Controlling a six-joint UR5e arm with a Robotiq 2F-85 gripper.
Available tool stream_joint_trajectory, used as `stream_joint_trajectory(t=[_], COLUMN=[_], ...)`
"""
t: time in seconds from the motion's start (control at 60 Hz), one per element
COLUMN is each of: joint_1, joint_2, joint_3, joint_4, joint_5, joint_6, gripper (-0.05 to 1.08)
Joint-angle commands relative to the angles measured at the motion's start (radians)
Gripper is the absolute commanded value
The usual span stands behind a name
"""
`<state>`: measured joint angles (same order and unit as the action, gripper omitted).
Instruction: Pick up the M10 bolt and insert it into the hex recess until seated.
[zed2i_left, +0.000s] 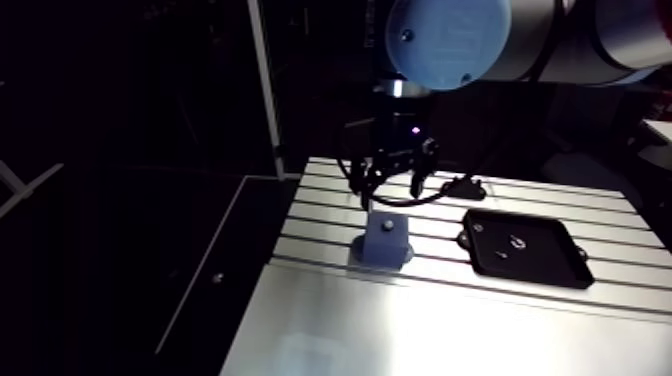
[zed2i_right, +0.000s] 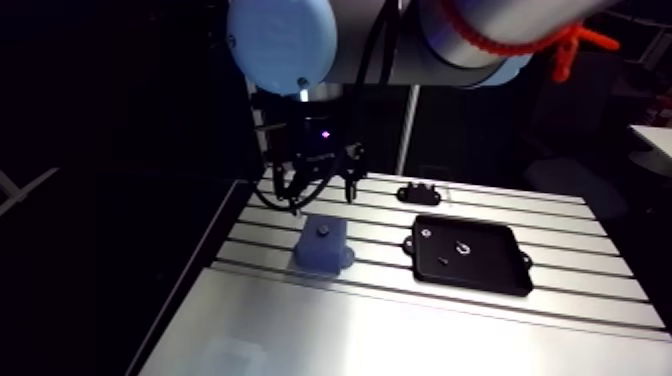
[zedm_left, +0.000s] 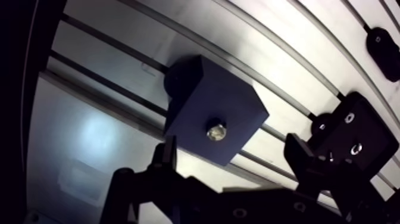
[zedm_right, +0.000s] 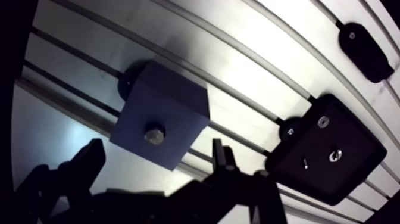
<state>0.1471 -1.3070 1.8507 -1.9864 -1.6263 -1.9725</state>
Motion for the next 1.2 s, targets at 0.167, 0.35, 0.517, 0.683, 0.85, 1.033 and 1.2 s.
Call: stream_joint_trajectory(t=[0.167, 0.35, 0.517, 0.683, 0.85, 1.033, 1.2], joint_1=[0.0, 0.0, 0.0, -0.004, -0.008, -0.005, -0.001], joint_2=[-0.004, -0.004, -0.004, -0.007, -0.01, -0.022, -0.035], joint_3=[0.004, 0.008, 0.008, 0.008, 0.009, 0.023, 0.045], joint_4=[0.001, -0.001, -0.002, -0.002, -0.002, -0.002, -0.002], joint_5=[0.008, 0.031, 0.032, 0.036, 0.036, 0.036, 0.033], joint_6=[0.077, 0.082, 0.096, 0.132, 0.205, 0.304, 0.356], gripper=[0.77, 0.88, 0.92, 0.95, 0.97, 1.03, 1.05])
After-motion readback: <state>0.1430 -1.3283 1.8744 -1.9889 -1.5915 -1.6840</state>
